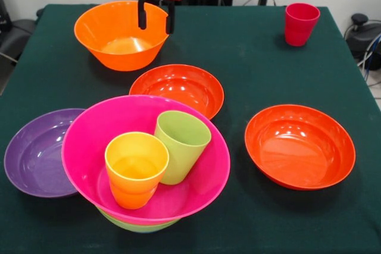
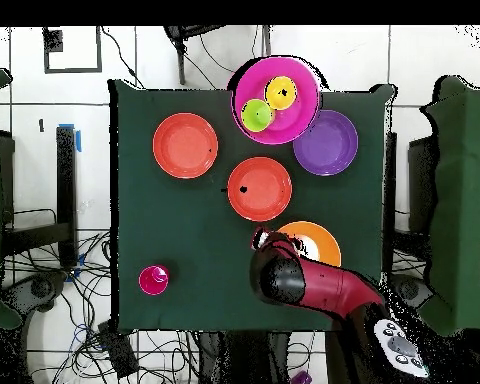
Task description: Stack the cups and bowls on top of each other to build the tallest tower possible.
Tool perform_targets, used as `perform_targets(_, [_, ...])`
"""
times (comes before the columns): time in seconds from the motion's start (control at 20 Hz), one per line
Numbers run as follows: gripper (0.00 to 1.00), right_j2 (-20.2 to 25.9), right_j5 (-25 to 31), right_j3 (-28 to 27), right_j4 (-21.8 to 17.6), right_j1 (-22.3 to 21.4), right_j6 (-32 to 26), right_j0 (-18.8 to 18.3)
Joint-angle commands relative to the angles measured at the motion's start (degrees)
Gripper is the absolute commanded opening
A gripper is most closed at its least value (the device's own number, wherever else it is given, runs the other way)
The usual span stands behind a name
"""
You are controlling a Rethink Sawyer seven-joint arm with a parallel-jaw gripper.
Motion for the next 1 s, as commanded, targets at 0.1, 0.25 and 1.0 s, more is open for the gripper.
perform_targets(0.1, [1.0,0.85,0.95,-3.5,2.74,5.38,8.95,3.49])
perform_targets(0.25, [1.0,0.35,0.69,-4.21,3.43,6.19,9.15,4.46])
perform_targets(1.0, [1.0,-1.79,-1.19,-5.8,5.96,9.03,9.84,7.81])
